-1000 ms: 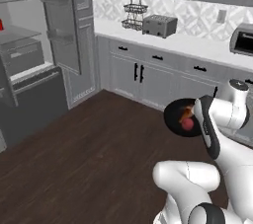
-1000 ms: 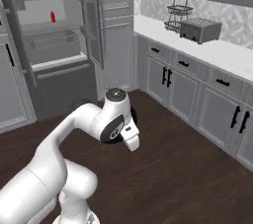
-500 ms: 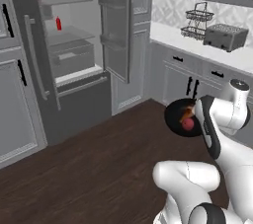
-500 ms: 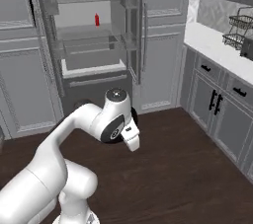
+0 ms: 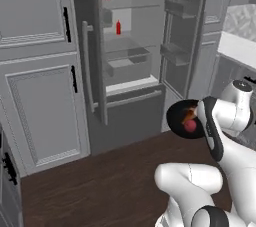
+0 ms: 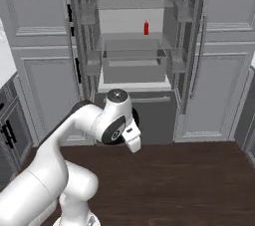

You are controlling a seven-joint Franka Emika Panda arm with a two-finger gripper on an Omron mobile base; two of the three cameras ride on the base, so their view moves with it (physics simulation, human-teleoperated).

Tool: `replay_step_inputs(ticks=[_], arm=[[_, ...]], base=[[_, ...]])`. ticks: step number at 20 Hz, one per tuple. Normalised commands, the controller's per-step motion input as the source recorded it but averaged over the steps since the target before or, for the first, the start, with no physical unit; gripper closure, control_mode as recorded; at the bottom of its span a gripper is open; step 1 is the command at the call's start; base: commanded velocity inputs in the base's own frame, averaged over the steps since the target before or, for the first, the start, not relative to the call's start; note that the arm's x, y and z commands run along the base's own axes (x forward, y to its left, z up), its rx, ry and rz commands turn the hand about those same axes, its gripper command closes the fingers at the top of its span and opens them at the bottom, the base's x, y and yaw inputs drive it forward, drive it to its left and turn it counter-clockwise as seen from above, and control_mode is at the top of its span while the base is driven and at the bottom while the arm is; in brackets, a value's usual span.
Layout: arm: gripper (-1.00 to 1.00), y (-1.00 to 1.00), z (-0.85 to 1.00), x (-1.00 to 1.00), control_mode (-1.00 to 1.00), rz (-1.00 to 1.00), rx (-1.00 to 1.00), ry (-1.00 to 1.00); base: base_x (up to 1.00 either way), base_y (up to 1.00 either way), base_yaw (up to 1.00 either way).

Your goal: Pick the chicken drumstick and tomato from their plates and place them in the bowl. Then put the bowl in the fridge.

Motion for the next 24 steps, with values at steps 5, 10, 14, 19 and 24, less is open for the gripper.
replay_step_inputs(ticks=[5, 10, 14, 19, 24], arm=[[1.0, 0.0, 0.0, 0.0, 1.0, 0.0, 0.0, 0.0], [1.0, 0.0, 0.0, 0.0, 1.0, 0.0, 0.0, 0.0], [1.0, 0.0, 0.0, 0.0, 1.0, 0.0, 0.0, 0.0], [1.0, 0.0, 0.0, 0.0, 1.0, 0.0, 0.0, 0.0], [1.0, 0.0, 0.0, 0.0, 1.0, 0.0, 0.0, 0.0]], base=[[1.0, -0.15, 0.31], [1.0, -0.71, 0.1], [1.0, -0.8, 0.11], [0.95, -0.03, 0.26], [0.57, 0.08, 0.12]])
